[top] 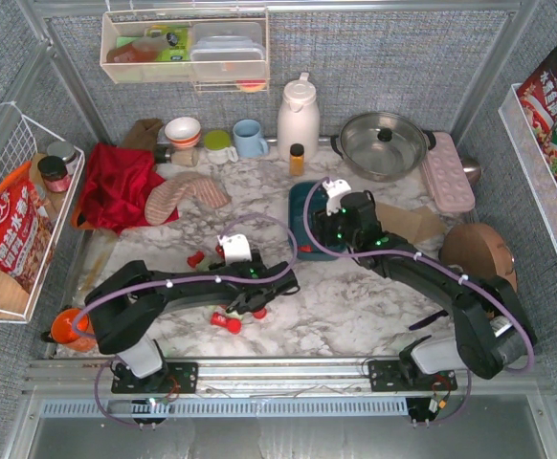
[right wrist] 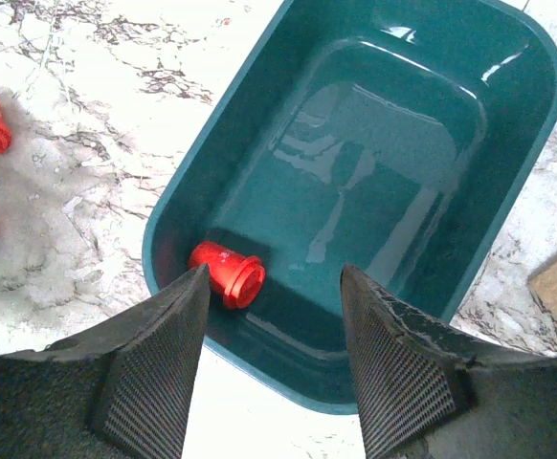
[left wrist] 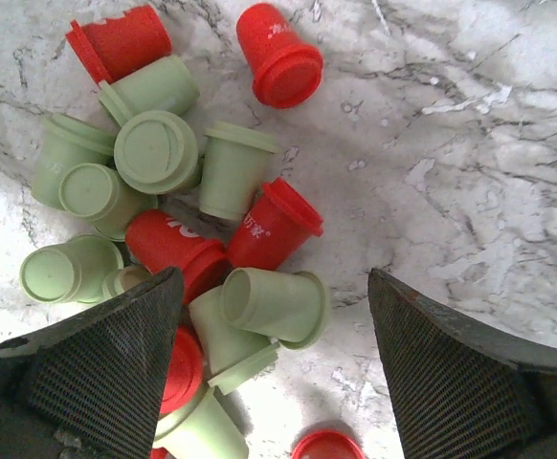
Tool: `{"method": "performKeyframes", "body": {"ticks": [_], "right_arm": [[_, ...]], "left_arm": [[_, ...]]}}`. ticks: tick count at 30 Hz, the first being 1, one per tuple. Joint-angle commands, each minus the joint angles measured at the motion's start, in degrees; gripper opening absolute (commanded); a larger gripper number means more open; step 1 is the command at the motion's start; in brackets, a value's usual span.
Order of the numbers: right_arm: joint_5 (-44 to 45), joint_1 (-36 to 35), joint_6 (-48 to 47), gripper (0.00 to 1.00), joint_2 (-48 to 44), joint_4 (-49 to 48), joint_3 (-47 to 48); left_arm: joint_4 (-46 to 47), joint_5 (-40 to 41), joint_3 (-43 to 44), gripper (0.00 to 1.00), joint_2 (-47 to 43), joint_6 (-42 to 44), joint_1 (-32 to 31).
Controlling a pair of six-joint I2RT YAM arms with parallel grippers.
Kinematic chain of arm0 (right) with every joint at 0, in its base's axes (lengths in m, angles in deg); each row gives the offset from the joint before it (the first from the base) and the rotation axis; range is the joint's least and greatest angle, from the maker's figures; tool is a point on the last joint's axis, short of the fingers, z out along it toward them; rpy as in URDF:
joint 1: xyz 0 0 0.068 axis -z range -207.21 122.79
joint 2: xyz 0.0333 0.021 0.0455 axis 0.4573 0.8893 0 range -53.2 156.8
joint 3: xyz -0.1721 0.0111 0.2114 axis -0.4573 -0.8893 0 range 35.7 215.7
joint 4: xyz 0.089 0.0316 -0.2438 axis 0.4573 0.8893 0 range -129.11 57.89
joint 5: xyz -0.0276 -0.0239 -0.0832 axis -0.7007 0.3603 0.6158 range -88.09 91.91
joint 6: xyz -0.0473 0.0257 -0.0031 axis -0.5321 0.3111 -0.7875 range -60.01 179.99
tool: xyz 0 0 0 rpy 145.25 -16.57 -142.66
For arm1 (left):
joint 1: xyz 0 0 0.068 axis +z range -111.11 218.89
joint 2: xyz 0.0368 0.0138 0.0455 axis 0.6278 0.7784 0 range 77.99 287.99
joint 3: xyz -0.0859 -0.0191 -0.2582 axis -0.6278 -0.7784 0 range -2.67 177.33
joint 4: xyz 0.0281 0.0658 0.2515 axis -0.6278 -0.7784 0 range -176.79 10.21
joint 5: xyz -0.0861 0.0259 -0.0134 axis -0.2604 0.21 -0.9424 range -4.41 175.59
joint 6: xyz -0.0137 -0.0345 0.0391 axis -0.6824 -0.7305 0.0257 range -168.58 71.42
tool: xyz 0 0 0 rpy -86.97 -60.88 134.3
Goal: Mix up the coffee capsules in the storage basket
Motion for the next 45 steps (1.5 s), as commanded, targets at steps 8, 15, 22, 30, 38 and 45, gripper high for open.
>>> {"method": "performKeyframes", "body": {"ticks": [8, 15, 22, 30, 38, 45], "right_arm": [[-0.6, -0.05, -0.38, 0.61, 0.25, 0.89, 0.47], [-0.47, -0.05, -0.47, 0.61, 0.69, 1.31, 0.73], [-0.96, -0.13, -0.32, 0.61, 1.28, 1.55, 1.13], [-1.05, -0.26, -0.56, 0.61, 1.66, 2.2, 1.6], [-1.14, -0.4, -0.82, 0.61, 2.01, 2.92, 1.96], [-1.09, -0.68, -1.09, 0.61, 2.16, 3.18, 2.23]], "left_arm": [[21.55, -8.31, -9.87, 0.85, -3.04, 11.22, 2.7], [20.79, -11.09, -8.46, 0.81, -2.18, 13.38, 3.43], [15.9, -10.06, -7.24, 0.79, -6.05, 13.56, 3.43], [15.37, -14.71, -6.85, 0.78, -9.17, 15.79, 3.34], [25.21, -22.4, -12.55, 0.77, -18.56, 29.6, 4.66], [31.37, -30.35, -16.72, 0.82, -29.89, 58.12, 7.54]]}}
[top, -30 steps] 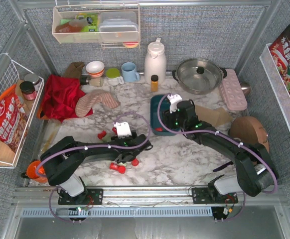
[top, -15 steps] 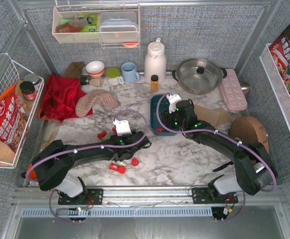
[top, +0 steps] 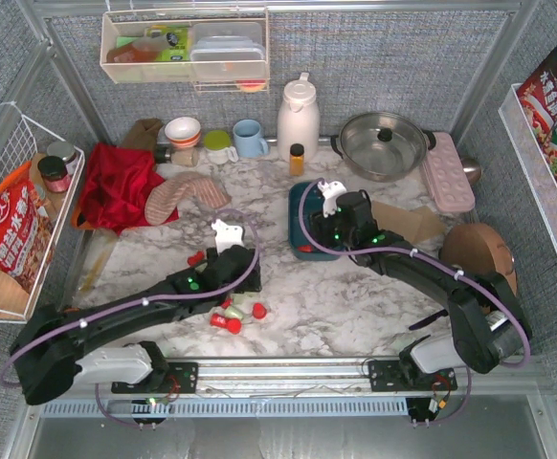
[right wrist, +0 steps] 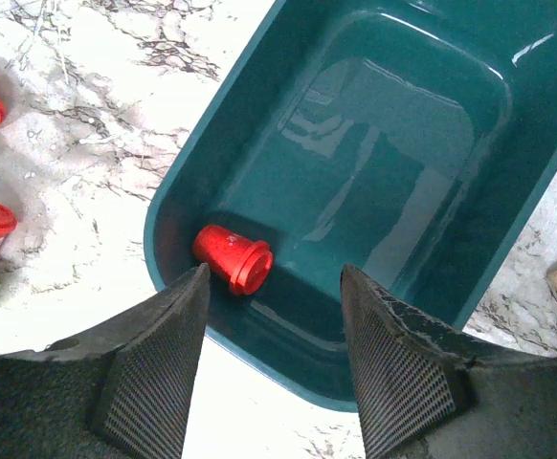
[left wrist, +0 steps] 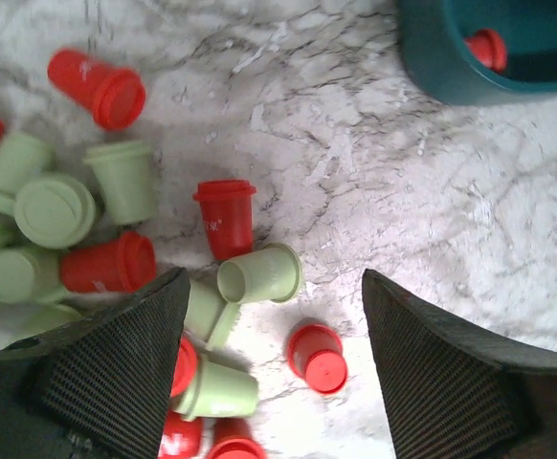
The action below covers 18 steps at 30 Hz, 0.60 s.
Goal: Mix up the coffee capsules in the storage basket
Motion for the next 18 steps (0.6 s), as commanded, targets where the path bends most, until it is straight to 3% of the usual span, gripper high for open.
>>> {"method": "performKeyframes", "body": {"ticks": [1, 11, 18], "right_arm": [[-0.2, -0.31, -0.74, 0.61, 0.26, 0.38, 0.88], [-0.3, -0.35, -0.56, 0.61, -1.54, 1.54, 1.3], [-2.64, -0.38, 3.16, 0.61, -7.51, 9.32, 5.7]], "left_arm": [[8.22, -6.09, -2.37, 0.83, -5.73, 25.36, 0.76], [16.24, -15.99, -13.32, 0.85, -16.01, 65.83, 3.04], [15.72, -31.31, -16.34, 0.83, -17.64, 79.67, 9.54]]}}
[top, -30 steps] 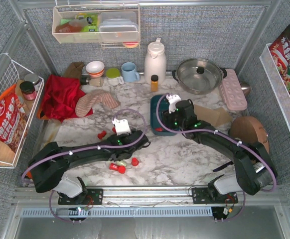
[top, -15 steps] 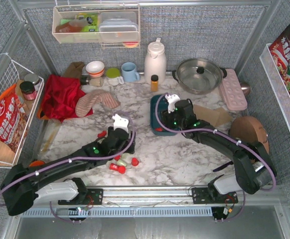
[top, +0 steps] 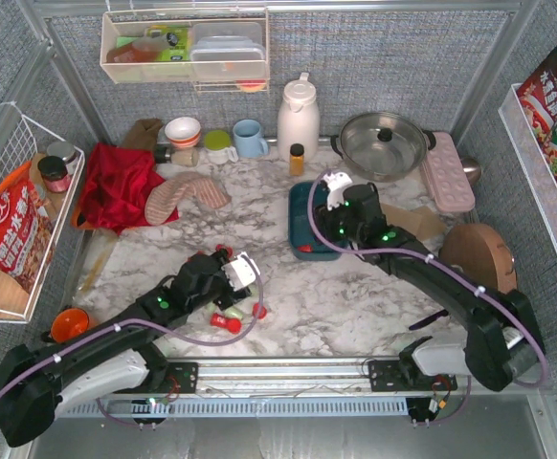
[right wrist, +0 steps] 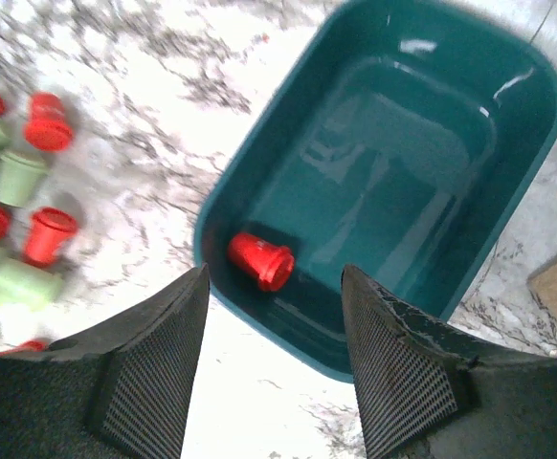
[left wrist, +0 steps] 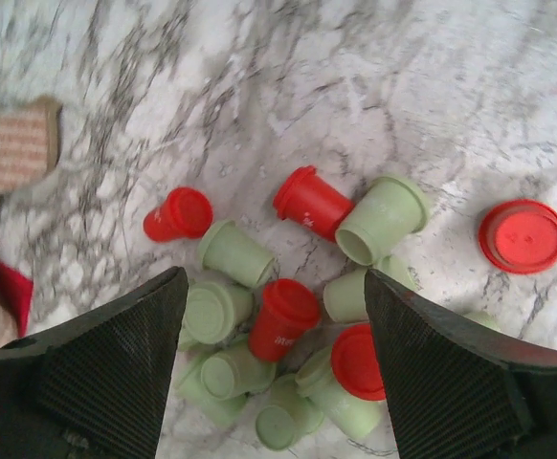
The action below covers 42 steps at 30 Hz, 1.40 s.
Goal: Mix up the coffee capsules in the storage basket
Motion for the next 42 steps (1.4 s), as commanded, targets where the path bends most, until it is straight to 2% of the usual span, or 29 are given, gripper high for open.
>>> {"method": "performKeyframes", "body": {"ticks": [1, 7, 13, 19, 25, 35, 42], "right_arm": [[-1.82, -0.03, 3.43, 0.61, -4.38, 5.9, 3.9], [-2.79, -0.03, 2.71, 0.62, -12.11, 12.44, 5.28], [-2.07, -0.03, 2.66, 0.62, -18.69, 7.2, -1.33], [-3.01, -0.03, 2.81, 0.64, -18.59, 5.41, -2.89], [-5.43, -0.03, 3.31, 0.64, -18.64, 5.41, -3.31], [-5.58, -0.04, 3.31, 0.64, -21.04, 4.62, -4.61], [-5.75, -0.07, 3.39, 0.65, -21.71, 4.97, -4.46]], "left_arm": [[2.77, -12.6, -1.29, 0.82, -0.76, 14.87, 1.48], [1.04, -21.08, -0.22, 0.75, 3.27, 21.01, 2.17], [5.55, -23.43, -3.03, 0.7, 4.44, 21.8, 2.14], [9.86, -22.81, -3.33, 0.61, 9.8, 23.57, 2.2], [15.22, -19.82, -5.31, 0.62, 10.78, 24.68, 2.3], [12.45, -21.48, -4.29, 0.6, 15.43, 26.81, 2.3], [9.89, -23.18, -2.3, 0.52, 19.64, 29.25, 2.3]]}}
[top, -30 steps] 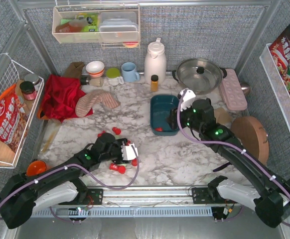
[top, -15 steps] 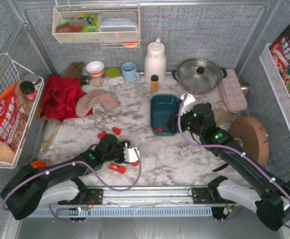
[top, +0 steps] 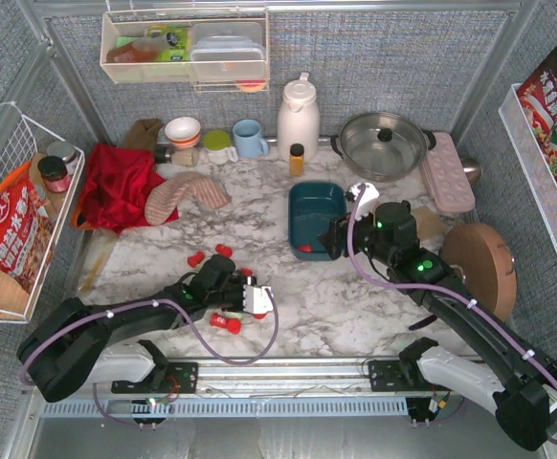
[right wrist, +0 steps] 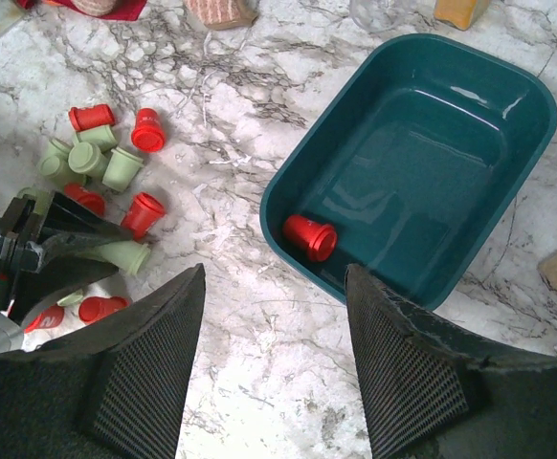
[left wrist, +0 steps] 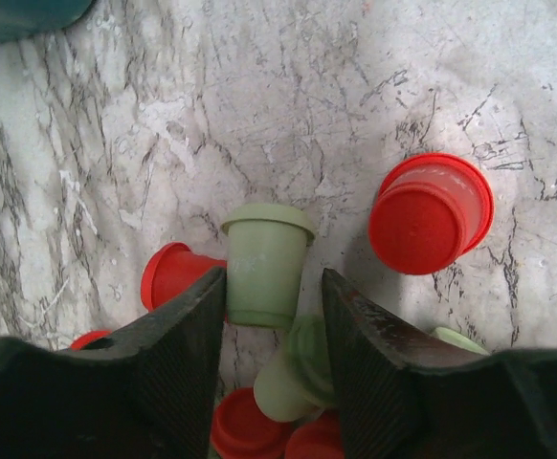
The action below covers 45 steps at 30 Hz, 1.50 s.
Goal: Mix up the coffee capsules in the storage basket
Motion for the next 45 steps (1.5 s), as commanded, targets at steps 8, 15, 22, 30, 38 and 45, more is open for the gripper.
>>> {"method": "performKeyframes", "body": {"ticks": [8, 15, 22, 30, 38, 45], "right_arm": [[-0.76, -0.03, 0.4, 0.65, 0.56, -1.06, 0.61], [-2.82, -0.03, 1.95, 0.65, 4.37, -2.65, 0.68], [-18.23, -0.3, 7.78, 0.74, 12.71, -10.36, 1.77], [-22.65, -5.01, 13.03, 0.87, 19.24, -20.47, 2.27], [-20.59, -8.87, 16.32, 0.87, 22.77, -24.42, 2.76], [-19.94, -9.63, 18.83, 0.84, 23.19, -27.4, 1.34]], "left_arm": [[-0.71, -2.15, 3.67, 0.43, 4.25, 2.14, 0.08], [12.29, -2.02, 0.85, 0.22, -1.06, -1.56, 1.81], [33.41, -4.7, -2.9, 0.17, -3.26, -9.77, 3.51], [39.63, -10.7, -4.44, 0.16, -5.66, -13.67, 3.69], [40.67, -13.14, -4.19, 0.17, -7.24, -16.01, 3.61], [41.43, -13.34, -4.48, 0.17, -8.8, -16.92, 3.35]]}}
